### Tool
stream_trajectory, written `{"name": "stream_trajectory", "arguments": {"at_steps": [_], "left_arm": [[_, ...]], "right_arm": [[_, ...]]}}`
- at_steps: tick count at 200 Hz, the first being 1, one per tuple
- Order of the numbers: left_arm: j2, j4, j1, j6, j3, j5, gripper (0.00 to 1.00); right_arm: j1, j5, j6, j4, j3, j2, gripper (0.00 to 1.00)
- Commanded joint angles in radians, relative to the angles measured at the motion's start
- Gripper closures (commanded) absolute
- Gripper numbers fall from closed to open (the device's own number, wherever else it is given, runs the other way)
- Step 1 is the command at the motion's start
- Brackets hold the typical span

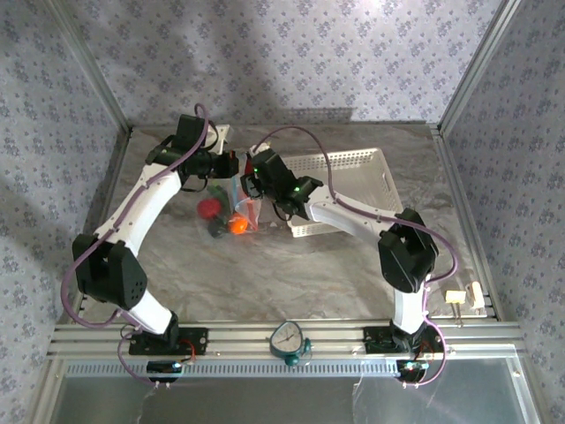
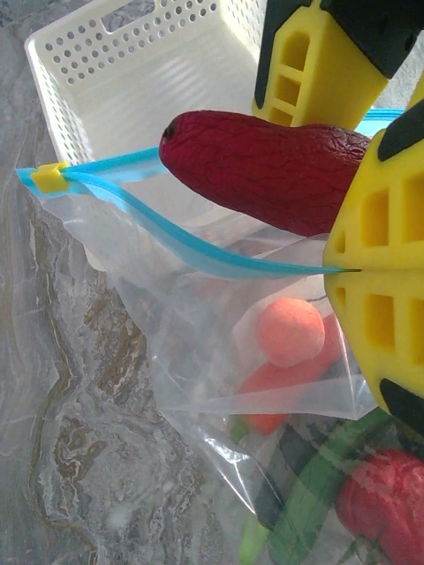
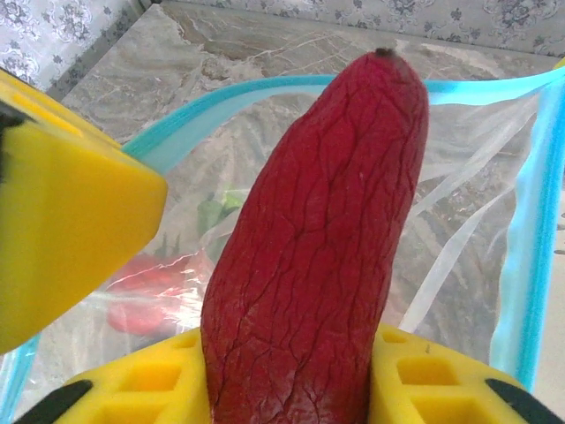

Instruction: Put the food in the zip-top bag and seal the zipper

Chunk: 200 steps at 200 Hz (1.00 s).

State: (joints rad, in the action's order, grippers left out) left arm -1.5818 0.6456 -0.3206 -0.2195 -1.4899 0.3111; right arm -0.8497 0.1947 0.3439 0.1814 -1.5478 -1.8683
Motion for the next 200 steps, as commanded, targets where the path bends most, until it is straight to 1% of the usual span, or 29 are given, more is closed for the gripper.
{"name": "stream_trajectory", "arguments": {"at_steps": [1,39,62,85,122,137,155,166,175,200], "left_arm": [[0.04,-0.028,0.008,-0.003,-0.032,0.033,0.98],[0.044,-0.02,0.008,0.013,-0.029,0.04,0.98],[0.048,-0.011,0.008,0.027,-0.03,0.04,0.99],[0.054,0.008,0.011,0.055,-0.036,0.044,1.0],[0.081,0.017,0.019,0.141,-0.026,0.109,1.0],[0.101,0.026,0.027,0.198,-0.023,0.151,1.0],[0.124,0.027,0.042,0.267,-0.018,0.223,1.0],[0.138,0.026,0.057,0.302,-0.016,0.286,1.0],[0.145,0.061,0.069,0.318,-0.02,0.329,1.0],[0.165,0.111,0.1,0.376,-0.043,0.458,1.0]], "right_arm": [[0.0,-0.014,0.008,0.047,-0.04,0.016,0.59],[0.017,-0.08,0.002,0.059,-0.051,0.052,0.48],[0.032,-0.119,-0.001,0.061,-0.048,0.09,0.46],[0.056,-0.161,-0.014,0.034,-0.011,0.166,0.44],[0.139,-0.298,-0.122,0.014,0.066,0.297,0.45],[0.182,-0.334,-0.166,0.024,0.101,0.336,0.49],[0.251,-0.413,-0.191,-0.022,0.178,0.385,0.53],[0.293,-0.458,-0.201,-0.075,0.236,0.413,0.54],[0.318,-0.475,-0.213,-0.108,0.276,0.43,0.54],[0.35,-0.503,-0.279,-0.135,0.318,0.441,0.55]]}}
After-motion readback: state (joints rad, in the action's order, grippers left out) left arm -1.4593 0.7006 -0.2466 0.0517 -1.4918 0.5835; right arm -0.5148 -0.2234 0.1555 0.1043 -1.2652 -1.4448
